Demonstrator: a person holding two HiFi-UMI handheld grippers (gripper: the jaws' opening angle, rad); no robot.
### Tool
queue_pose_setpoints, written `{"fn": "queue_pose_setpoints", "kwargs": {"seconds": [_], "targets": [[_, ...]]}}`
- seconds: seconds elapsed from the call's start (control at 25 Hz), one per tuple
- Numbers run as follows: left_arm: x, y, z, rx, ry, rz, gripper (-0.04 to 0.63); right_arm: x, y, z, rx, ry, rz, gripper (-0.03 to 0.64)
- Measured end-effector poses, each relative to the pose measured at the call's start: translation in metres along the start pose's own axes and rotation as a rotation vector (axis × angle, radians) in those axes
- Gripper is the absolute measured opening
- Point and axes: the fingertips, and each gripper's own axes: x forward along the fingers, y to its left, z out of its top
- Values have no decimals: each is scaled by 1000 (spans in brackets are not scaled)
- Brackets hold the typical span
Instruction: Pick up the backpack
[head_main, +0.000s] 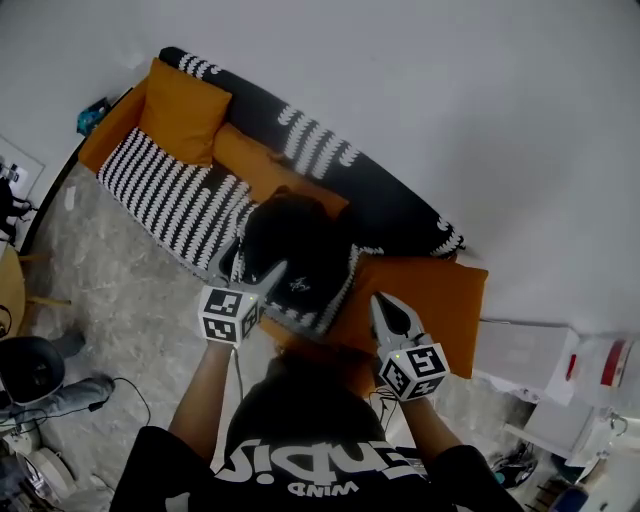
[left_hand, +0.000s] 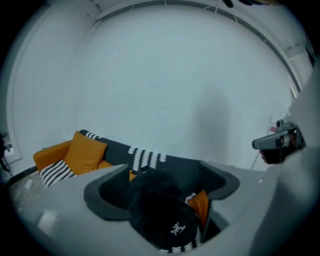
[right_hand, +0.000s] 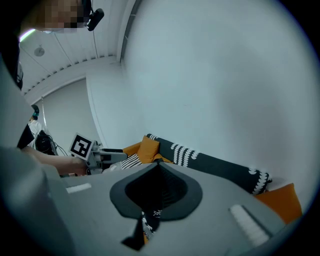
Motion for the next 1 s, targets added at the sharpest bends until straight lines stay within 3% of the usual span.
{"fn": "queue_pose_setpoints", "kwargs": {"seconds": [0.4, 0.76, 1.0], "targets": [[107, 60, -55, 109, 162, 42, 491, 18, -28, 3, 13, 41, 0, -2], [182, 91, -115, 80, 309, 20, 495, 15, -55, -26, 59, 106, -37, -2], [206, 102, -125, 135, 355, 33, 485, 11, -68, -44, 90, 144, -45, -2]]}}
